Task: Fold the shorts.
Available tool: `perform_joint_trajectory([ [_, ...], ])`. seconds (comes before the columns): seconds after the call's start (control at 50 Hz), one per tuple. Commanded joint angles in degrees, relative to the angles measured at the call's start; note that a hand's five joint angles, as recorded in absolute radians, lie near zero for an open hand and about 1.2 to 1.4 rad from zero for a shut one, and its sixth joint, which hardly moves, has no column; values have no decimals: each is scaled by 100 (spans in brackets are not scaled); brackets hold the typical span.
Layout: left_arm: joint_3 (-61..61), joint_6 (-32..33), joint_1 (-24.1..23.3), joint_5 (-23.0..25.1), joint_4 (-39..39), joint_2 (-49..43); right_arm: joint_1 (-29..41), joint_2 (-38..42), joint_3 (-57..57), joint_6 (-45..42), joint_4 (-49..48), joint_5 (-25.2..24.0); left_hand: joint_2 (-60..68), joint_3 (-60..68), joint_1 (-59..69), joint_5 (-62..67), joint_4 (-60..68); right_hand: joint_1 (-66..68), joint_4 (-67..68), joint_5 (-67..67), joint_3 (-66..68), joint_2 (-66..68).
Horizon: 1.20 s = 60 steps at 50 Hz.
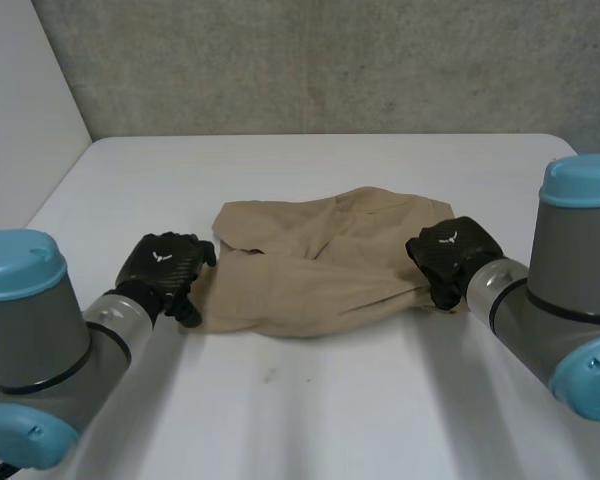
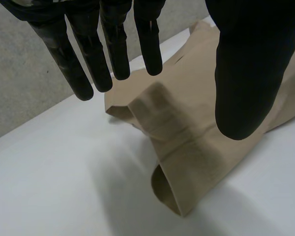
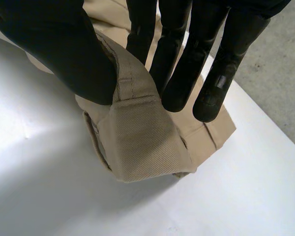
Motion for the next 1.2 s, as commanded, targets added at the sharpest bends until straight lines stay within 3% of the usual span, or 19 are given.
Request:
perform_joint_trajectory([
  [0.02,267,48,-8,-16,12,-585,7,-4,234,-5,-186,-1,322,267,281,385,355,2490,1195,1387,1206,1248],
  [0.1,320,56,-8,-16,20,-699,7,-4,261,-5,-204,-1,439,384,398,502,472,2490,1195,1387,1206,1248],
  [0.18,425,48,-8,-16,73,-770,7,-4,287,4,-265,8,1446,1391,1405,1509,1479,2490,1195,1387,1206,1248],
  [0.26,522,48,-8,1,178,-866,7,-4,331,4,-309,8,4383,4327,4342,4445,4416,2490,1195,1387,1206,1248],
  [0.32,531,56,-8,-7,205,-893,7,-4,366,4,-318,8,5162,5107,5121,5225,5195,2490,1195,1387,1206,1248],
  [0.46,487,48,1,-16,135,-682,7,-135,367,-40,-222,34,5165,5109,5123,5227,5197,2490,1195,1387,1206,1248],
  [0.58,180,30,202,1,-155,617,-1,-601,358,-172,357,-18,5165,5109,5123,5227,5197,2490,1195,1387,1206,1248],
  [0.62,101,-14,465,19,-435,1091,-10,-732,332,-372,637,-27,5165,5109,5123,5227,5197,2490,1195,1387,1206,1248],
  [0.78,4,-14,783,63,-1165,1787,-115,-953,410,-963,983,-10,5165,5109,5123,5227,5197,2490,1195,1387,1206,1248],
  [0.9,-251,-14,730,80,-1245,1823,-116,-944,542,-683,658,-18,5165,5109,5123,5227,5197,2490,1195,1387,1206,1248],
  [1.02,-436,-84,704,72,-1219,1700,-300,-927,902,346,121,-325,5165,5109,5123,5227,5197,2490,1195,1387,1206,1248],
  [1.1,-453,-146,695,72,-1219,1577,-388,-918,1087,593,112,-519,5165,5109,5123,5227,5197,1186,-109,83,-98,-56],
  [1.2,-418,-163,765,72,-1192,1533,-529,-944,1315,575,68,-572,5165,5109,5123,5227,5197,546,-749,-558,-738,-696],
])
